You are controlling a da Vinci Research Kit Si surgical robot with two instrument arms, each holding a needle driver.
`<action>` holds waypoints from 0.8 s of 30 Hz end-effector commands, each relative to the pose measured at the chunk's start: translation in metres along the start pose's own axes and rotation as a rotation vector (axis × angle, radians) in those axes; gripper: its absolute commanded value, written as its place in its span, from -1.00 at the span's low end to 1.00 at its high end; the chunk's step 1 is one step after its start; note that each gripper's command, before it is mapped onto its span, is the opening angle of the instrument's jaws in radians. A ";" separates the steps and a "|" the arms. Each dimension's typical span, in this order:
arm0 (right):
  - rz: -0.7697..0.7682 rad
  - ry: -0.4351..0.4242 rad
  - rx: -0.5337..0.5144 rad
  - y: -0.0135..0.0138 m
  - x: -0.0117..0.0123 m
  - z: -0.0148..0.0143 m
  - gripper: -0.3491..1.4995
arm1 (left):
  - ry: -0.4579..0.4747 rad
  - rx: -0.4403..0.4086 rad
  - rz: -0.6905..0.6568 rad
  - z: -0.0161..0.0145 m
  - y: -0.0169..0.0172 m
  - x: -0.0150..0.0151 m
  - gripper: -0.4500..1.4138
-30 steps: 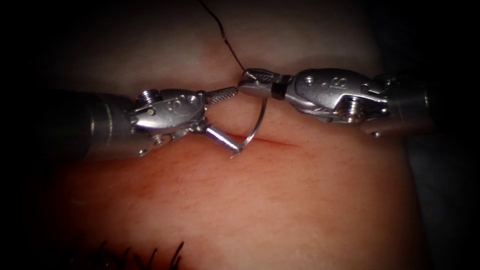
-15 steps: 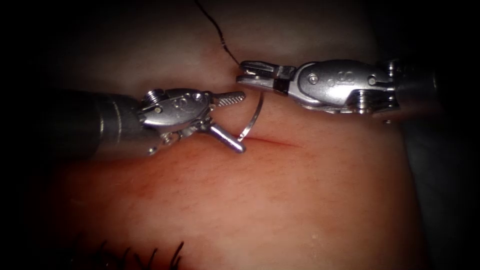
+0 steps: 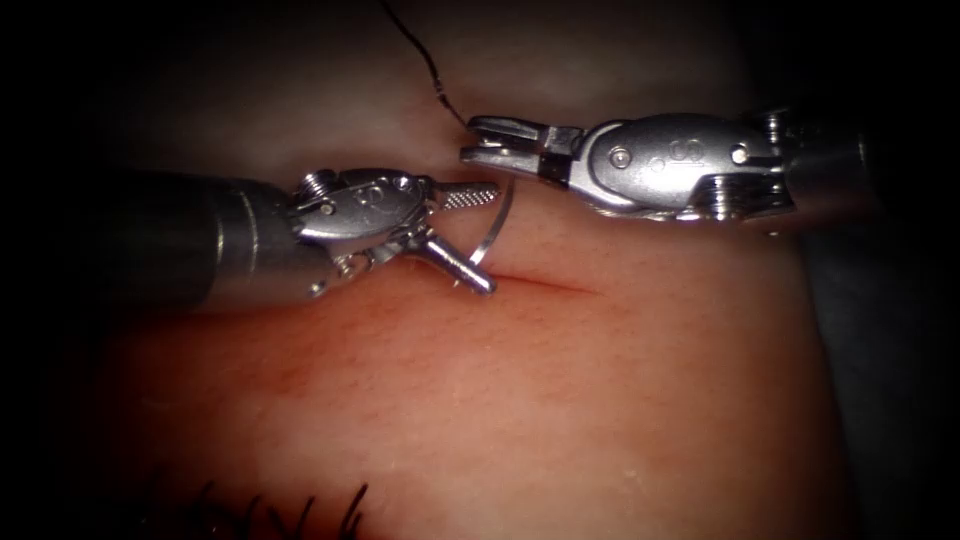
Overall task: Wound Closure
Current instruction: Adjust the right needle grip by passing it back to the left.
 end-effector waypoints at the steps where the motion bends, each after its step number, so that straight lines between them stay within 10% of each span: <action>1: 0.000 0.003 0.002 -0.0005 -0.0002 0.0008 -1.00 | 0.000 -0.002 0.004 0.0006 -0.0004 -0.0002 0.31; 10: 0.000 0.008 0.007 -0.0005 -0.0002 0.0008 -1.00 | 0.011 -0.079 0.026 0.0006 -0.0003 -0.0003 -0.95; 20: -0.005 0.007 0.006 -0.0006 -0.0002 0.0008 -1.00 | 0.062 -0.118 0.037 0.0003 -0.0010 -0.0001 -1.00; 24: 0.044 -0.022 -0.026 -0.0003 -0.0002 0.0009 0.15 | 0.083 -0.043 0.036 0.0002 -0.0010 -0.0001 -1.00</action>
